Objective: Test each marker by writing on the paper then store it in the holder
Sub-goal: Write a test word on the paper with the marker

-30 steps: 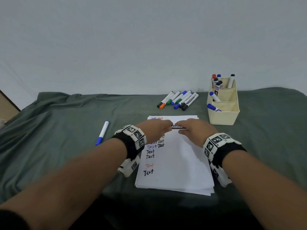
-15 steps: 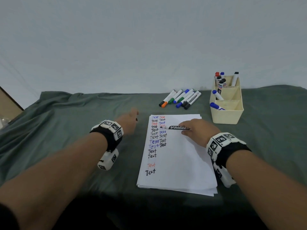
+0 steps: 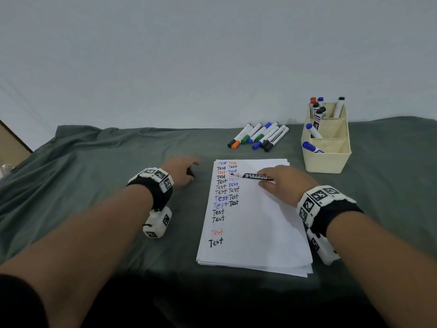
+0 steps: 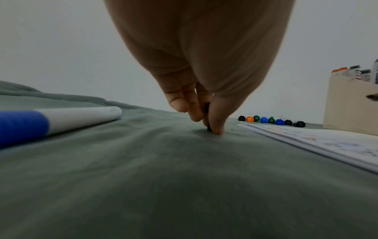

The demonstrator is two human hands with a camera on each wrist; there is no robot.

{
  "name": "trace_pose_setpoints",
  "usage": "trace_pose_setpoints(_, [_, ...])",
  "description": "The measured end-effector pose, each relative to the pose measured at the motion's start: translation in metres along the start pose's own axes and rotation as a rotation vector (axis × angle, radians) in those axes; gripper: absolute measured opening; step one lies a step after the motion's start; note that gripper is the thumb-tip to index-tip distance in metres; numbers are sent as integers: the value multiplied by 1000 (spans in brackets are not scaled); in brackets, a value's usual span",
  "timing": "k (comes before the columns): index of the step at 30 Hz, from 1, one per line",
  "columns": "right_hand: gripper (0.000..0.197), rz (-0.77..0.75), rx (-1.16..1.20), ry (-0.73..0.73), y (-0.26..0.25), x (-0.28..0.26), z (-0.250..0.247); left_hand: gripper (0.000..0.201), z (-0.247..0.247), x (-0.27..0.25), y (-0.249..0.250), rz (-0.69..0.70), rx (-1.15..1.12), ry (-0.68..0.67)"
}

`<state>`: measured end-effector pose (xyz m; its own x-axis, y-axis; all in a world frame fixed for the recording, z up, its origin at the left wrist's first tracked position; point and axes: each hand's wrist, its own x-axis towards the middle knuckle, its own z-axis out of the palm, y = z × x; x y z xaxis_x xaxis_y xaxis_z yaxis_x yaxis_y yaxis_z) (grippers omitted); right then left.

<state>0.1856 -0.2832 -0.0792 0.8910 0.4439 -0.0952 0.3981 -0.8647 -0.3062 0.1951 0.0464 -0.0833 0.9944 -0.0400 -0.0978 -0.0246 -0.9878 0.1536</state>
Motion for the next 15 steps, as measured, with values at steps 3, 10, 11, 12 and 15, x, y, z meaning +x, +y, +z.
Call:
trace_pose_setpoints(3, [46,19,9,-4,0,0,0,62,-4,-11,4,71,121,109])
trace_pose_setpoints(10, [53,-55,7,20,-3,-3,-4,104,7,-55,43,273,143,-155])
trace_pose_setpoints(11, [52,-65,-6,26,-3,-3,-4,112,12,-58,47,257,128,-251])
trace_pose_setpoints(12, [50,-66,-25,34,-3,-3,-4,117,16,-60,49,246,119,-331])
trace_pose_setpoints(15, [48,-50,-6,68,-3,-4,-4,126,29,-62,51,255,150,-440])
